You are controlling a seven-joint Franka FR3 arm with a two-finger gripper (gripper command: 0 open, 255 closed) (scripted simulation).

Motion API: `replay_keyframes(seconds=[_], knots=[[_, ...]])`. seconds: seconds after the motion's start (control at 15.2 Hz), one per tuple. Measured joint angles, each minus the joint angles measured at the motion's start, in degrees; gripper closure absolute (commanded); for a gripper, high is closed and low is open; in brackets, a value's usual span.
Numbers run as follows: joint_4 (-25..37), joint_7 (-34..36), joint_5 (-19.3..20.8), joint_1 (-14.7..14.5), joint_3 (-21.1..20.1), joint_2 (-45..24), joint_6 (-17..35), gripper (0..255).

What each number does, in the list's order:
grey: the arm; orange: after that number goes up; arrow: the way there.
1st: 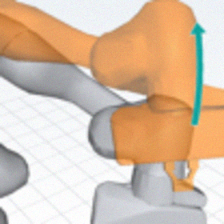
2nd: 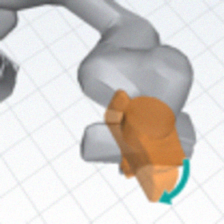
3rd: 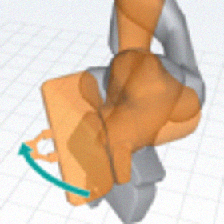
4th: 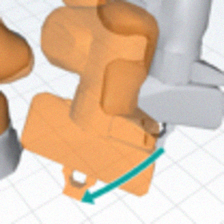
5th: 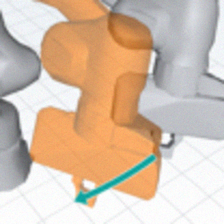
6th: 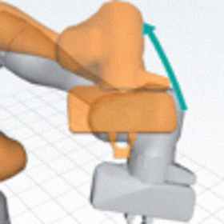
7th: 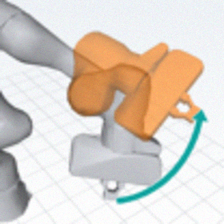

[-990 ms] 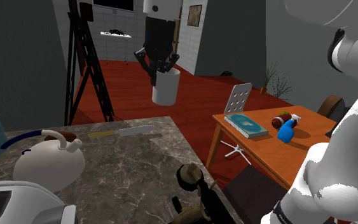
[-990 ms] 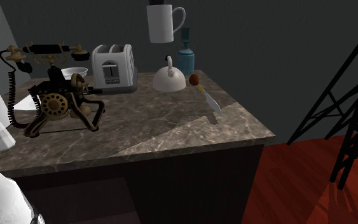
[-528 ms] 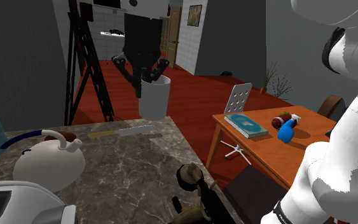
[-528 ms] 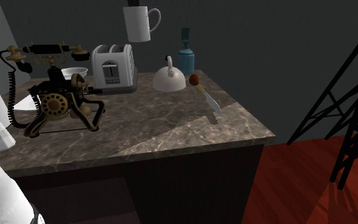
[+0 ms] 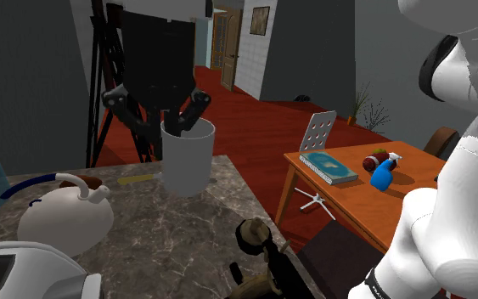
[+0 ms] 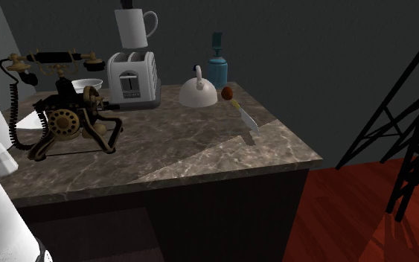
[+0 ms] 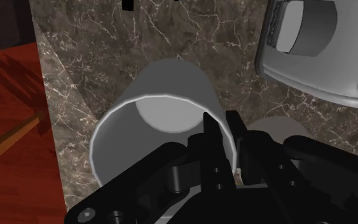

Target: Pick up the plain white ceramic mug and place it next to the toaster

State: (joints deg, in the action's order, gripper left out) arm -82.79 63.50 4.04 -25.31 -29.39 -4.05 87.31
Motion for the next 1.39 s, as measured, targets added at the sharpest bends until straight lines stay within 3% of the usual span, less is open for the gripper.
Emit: replay_keyframes(seconds=[0.59, 1.39], knots=[[11.0, 13.1, 6.2, -9.8, -4.9, -10.3, -3.1, 255], [-0.9, 13.5, 4.9, -8.3, -4.7, -8.0, 6.8, 255]])
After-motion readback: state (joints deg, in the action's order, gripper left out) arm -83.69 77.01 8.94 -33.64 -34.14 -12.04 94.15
